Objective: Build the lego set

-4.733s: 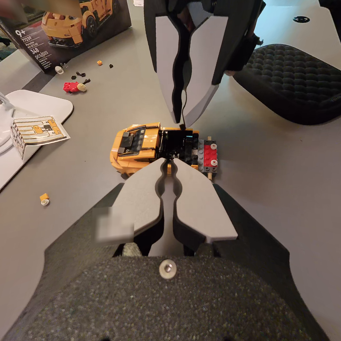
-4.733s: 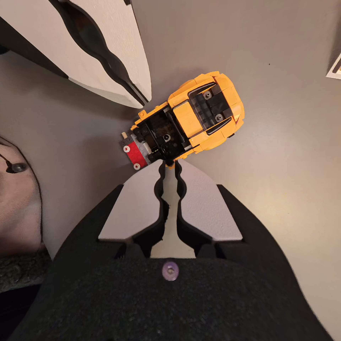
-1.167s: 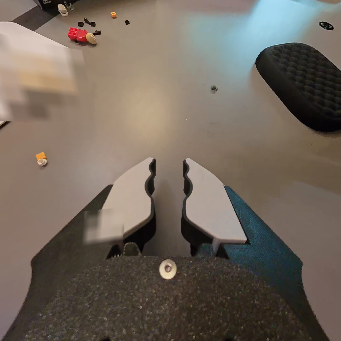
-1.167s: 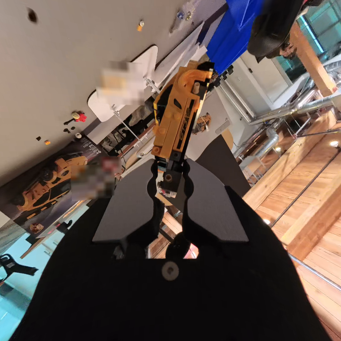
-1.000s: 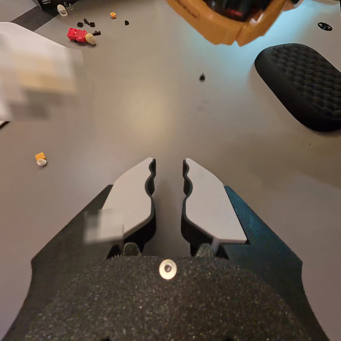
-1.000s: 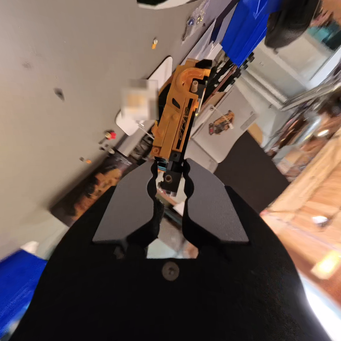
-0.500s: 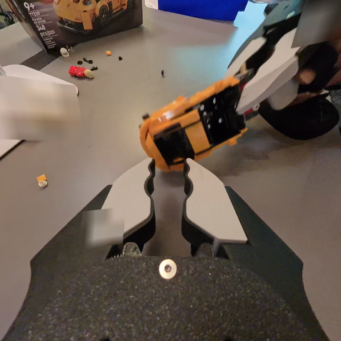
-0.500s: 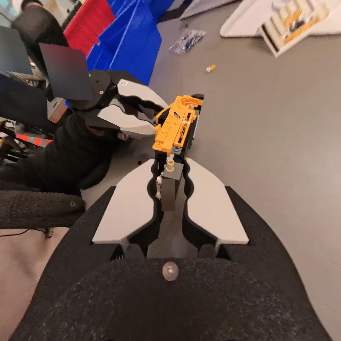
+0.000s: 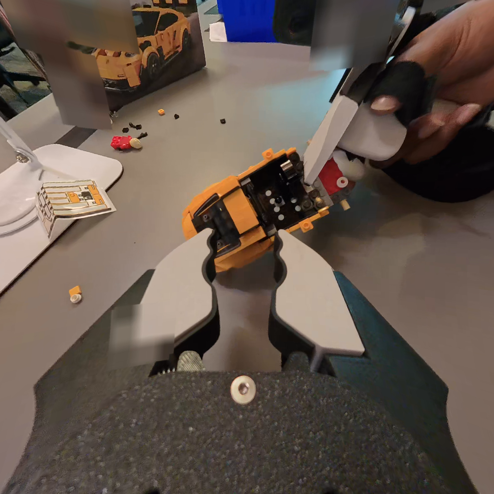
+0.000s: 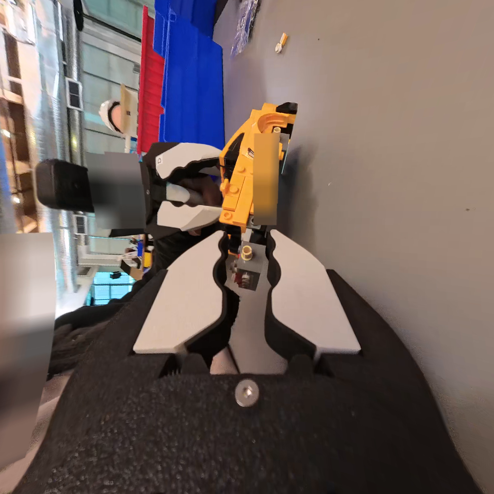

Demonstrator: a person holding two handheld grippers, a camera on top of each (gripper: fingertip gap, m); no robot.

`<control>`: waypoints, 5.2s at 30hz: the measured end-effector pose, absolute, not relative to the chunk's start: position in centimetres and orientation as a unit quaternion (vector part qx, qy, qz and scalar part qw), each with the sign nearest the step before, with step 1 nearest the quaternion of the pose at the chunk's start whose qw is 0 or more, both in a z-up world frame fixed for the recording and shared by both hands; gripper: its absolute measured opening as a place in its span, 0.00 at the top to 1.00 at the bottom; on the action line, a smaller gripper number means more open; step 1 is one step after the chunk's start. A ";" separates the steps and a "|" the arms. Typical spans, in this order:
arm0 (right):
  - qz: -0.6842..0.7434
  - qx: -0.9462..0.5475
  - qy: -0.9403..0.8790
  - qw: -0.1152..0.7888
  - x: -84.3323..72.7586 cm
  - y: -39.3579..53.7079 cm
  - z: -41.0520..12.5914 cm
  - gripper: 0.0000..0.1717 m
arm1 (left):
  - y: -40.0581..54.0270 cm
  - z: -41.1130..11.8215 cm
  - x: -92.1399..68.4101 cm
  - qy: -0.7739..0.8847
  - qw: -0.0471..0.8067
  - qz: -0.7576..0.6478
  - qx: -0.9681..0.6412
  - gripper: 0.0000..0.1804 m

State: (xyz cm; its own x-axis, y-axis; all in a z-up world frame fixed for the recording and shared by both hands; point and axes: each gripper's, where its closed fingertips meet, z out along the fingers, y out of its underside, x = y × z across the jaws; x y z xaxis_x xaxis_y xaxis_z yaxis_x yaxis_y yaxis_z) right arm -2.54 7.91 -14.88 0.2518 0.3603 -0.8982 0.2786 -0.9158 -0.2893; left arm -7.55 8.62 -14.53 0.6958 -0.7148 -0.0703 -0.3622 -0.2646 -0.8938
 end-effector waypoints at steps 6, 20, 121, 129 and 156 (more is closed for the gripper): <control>0.604 -0.777 -0.178 -0.017 -3.1 5.8 -15.7 0.86 | 9.3 -15.3 -7.5 0.336 0.482 -0.183 -0.788 0.82; 0.643 -0.742 -0.151 -0.111 -2.8 1.5 -15.0 0.70 | 8.3 -15.6 -7.1 0.346 0.460 -0.220 -0.788 0.85; 0.487 -0.510 -0.700 0.117 0.4 -0.9 -8.1 0.98 | -0.6 -8.2 1.2 0.367 0.488 -0.390 -0.689 0.98; 0.444 -0.564 -0.672 0.184 -0.7 1.7 -8.9 0.89 | 1.2 -8.1 -1.1 0.269 0.495 -0.433 -0.704 0.99; 0.189 -0.462 -0.854 0.147 -1.5 7.9 -20.0 0.56 | 5.6 -8.6 -10.1 0.161 0.568 -0.382 -0.711 0.98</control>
State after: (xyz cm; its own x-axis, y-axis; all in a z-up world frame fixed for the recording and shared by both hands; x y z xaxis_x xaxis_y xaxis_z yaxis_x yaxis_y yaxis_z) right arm -1.52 7.89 -20.03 -0.5306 0.8440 0.0775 0.7329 0.5028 -0.4582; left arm -10.12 5.63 -8.56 0.6569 -0.6628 0.3594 0.2043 -0.3024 -0.9310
